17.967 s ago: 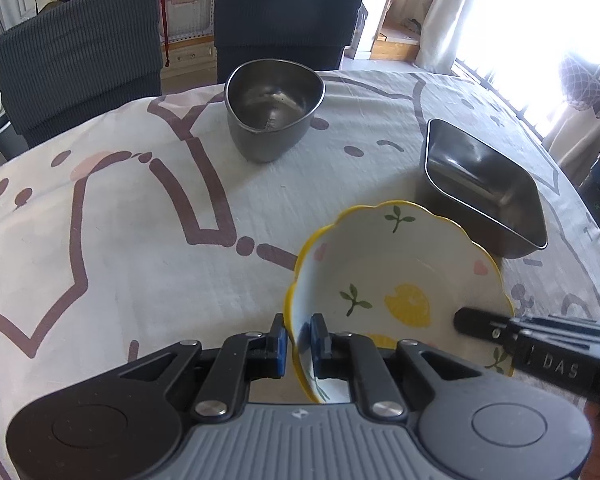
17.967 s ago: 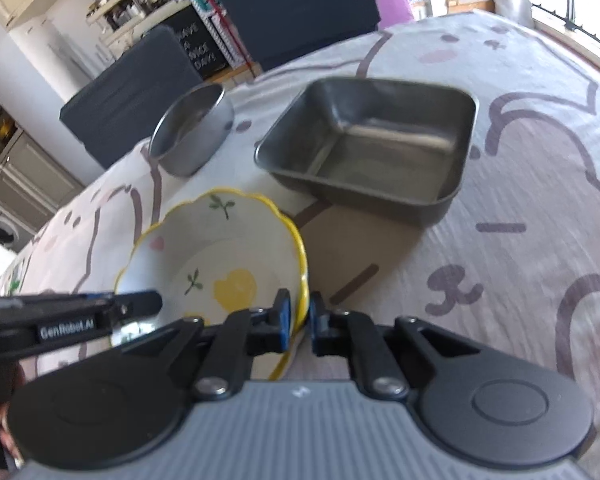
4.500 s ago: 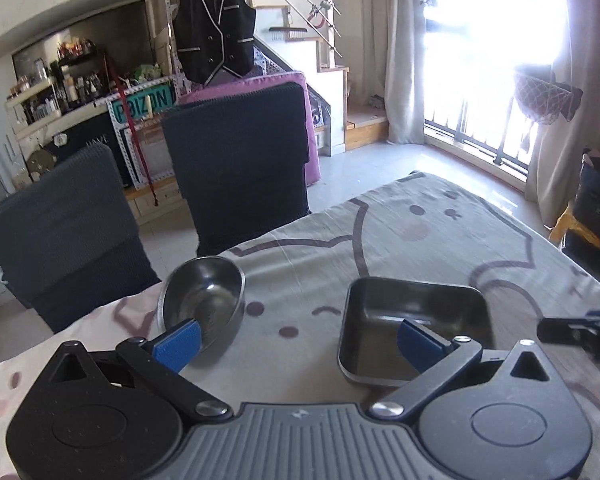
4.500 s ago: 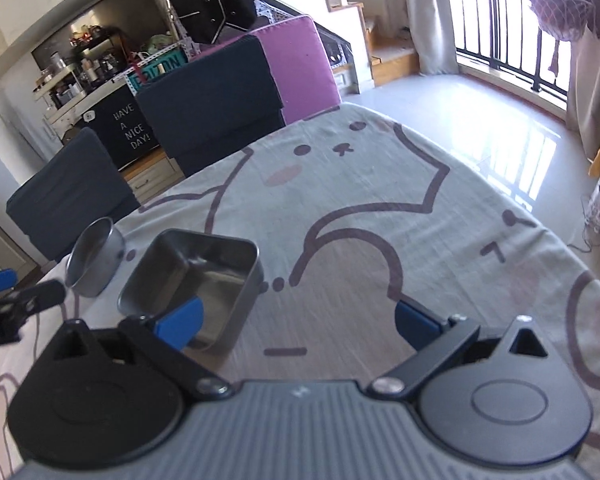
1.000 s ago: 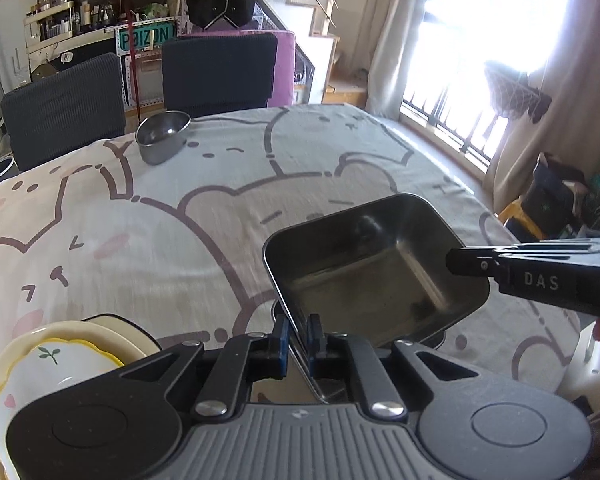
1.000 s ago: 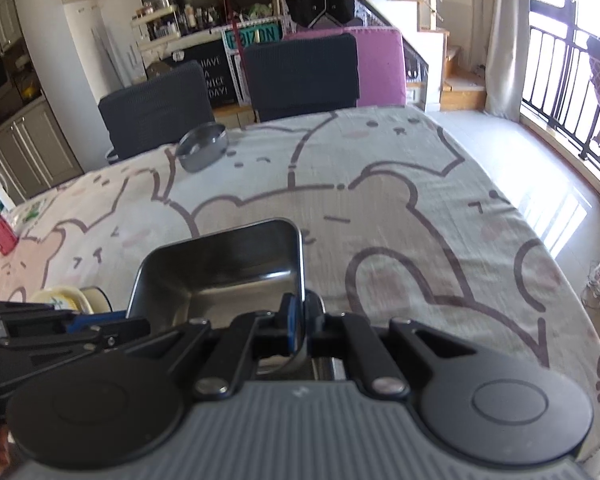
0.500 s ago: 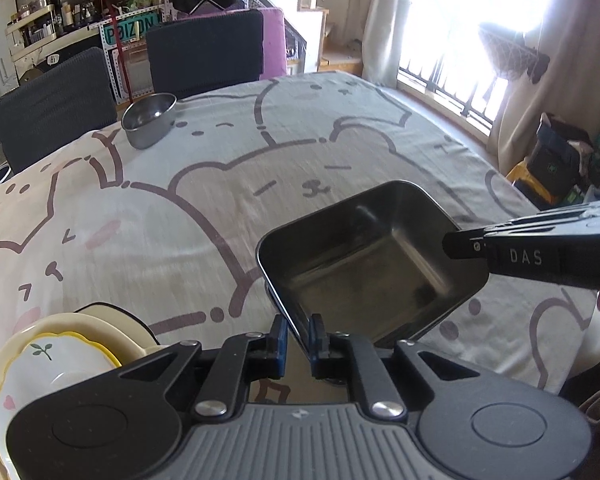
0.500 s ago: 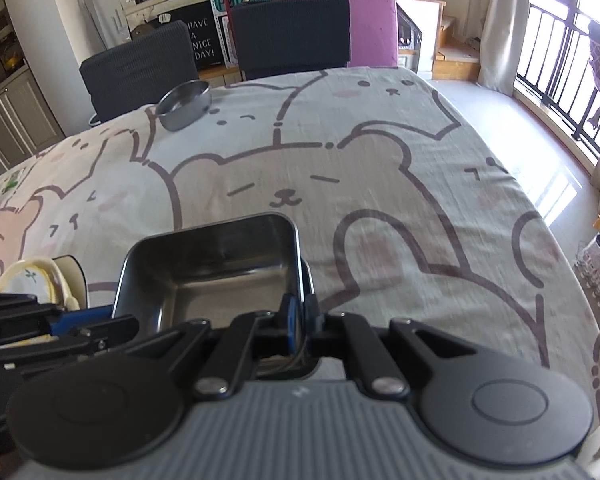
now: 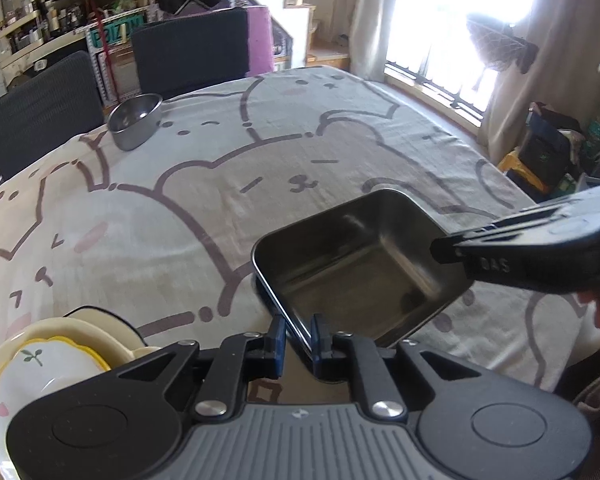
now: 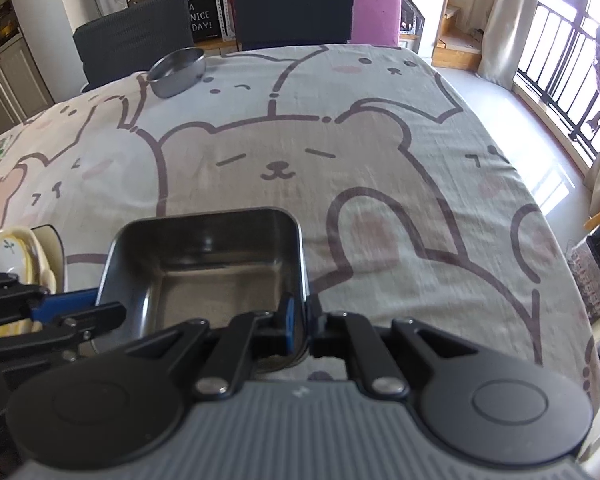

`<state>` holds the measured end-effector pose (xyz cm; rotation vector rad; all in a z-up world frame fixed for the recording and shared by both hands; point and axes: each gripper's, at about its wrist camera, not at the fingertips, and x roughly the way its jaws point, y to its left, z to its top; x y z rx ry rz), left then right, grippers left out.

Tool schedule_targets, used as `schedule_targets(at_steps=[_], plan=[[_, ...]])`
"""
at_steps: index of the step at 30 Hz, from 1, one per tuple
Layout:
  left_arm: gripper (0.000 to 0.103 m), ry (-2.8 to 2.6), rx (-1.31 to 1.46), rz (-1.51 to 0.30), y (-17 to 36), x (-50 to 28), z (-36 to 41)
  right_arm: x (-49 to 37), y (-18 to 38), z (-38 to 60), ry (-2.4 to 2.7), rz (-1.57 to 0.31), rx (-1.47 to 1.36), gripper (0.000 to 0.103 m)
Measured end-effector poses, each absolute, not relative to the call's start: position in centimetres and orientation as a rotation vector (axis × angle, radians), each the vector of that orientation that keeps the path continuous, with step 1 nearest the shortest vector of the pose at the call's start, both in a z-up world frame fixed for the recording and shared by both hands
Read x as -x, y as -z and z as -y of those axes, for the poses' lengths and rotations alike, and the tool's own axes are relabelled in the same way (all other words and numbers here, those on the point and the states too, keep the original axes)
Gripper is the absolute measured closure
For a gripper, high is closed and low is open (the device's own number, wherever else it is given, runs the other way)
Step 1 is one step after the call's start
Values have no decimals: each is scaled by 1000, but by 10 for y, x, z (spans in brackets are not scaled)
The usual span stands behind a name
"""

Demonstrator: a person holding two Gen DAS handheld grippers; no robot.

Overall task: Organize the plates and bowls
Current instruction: 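Lift the steel tray with both grippers and carry it toward the dish stack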

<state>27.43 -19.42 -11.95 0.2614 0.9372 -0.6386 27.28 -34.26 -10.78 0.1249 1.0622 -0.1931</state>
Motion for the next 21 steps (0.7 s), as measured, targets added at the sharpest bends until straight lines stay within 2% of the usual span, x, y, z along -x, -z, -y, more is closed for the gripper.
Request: schedule_targets(at_steps=[21], plan=[[87, 651, -318, -961, 128, -274, 200, -274, 112, 345, 192, -1073, -146, 96]])
